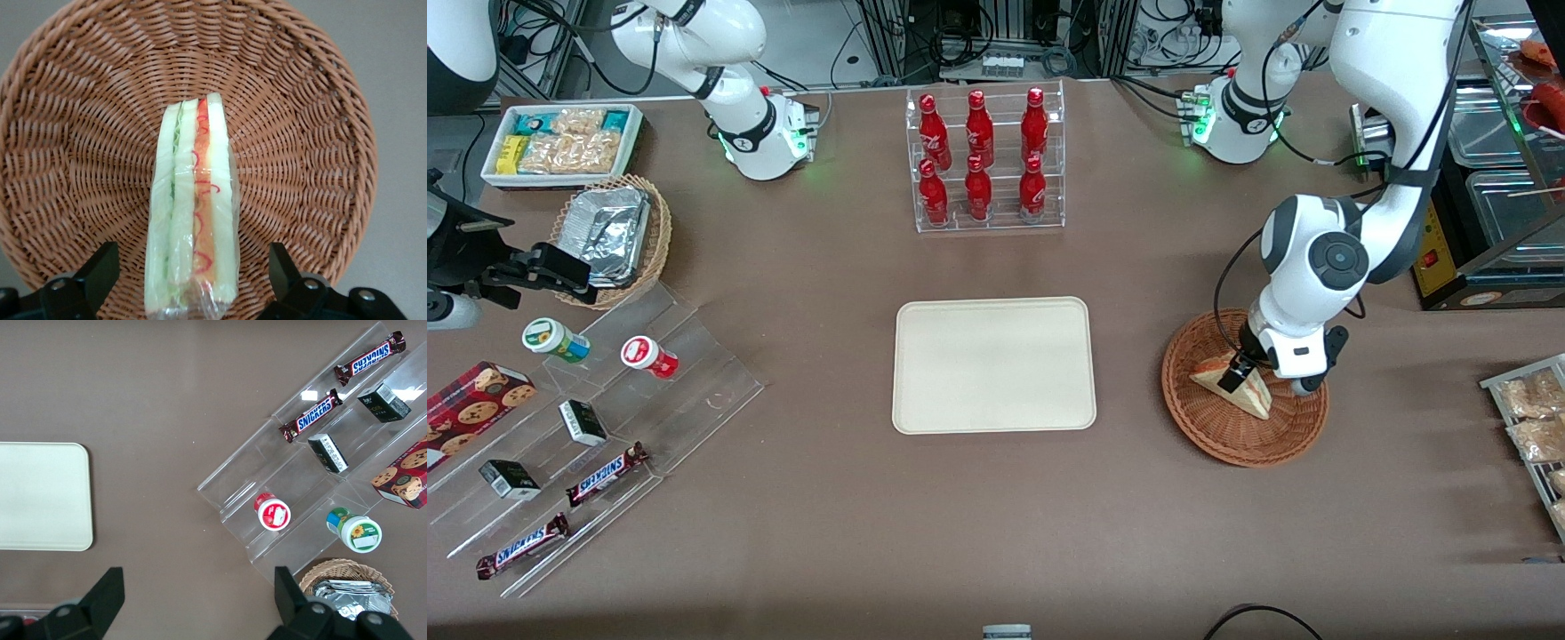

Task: Place sandwich from basket to tray
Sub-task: 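Lower the open left gripper and close it on the sandwich, then lift the sandwich and carry it over the cream tray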

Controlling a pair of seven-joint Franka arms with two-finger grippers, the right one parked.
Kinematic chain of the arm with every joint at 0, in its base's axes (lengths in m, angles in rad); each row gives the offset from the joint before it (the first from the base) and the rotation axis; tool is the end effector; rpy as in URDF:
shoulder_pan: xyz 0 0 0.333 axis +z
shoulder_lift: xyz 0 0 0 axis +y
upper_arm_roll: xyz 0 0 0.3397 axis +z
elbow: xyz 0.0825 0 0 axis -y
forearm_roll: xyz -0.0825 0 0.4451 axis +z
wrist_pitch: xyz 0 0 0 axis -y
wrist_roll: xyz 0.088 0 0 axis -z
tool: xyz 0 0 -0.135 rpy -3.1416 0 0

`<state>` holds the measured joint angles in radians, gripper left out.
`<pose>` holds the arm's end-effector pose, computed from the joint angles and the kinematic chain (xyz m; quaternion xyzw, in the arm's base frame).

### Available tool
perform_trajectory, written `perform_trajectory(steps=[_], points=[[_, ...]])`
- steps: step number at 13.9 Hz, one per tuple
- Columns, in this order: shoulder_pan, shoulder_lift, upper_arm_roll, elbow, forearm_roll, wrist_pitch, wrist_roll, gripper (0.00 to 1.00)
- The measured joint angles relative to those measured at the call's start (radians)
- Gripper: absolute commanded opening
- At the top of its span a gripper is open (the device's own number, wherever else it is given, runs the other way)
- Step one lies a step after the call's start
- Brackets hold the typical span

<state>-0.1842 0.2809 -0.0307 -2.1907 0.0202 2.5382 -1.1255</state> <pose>0.5972 -0.1306 0.2101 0.9008 0.4328 0.0273 0.0194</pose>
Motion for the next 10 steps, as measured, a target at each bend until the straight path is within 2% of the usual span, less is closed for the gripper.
perform_trajectory(steps=[1, 6, 8, 10], points=[[0.000, 0.006, 0.000, 0.000, 0.000, 0.004, -0.007, 0.00], [0.000, 0.008, 0.001, 0.033, 0.013, -0.012, -0.011, 0.00], [0.000, -0.001, 0.001, 0.058, 0.066, -0.102, -0.011, 0.00], [-0.005, -0.035, -0.002, 0.130, 0.094, -0.303, 0.015, 0.00]])
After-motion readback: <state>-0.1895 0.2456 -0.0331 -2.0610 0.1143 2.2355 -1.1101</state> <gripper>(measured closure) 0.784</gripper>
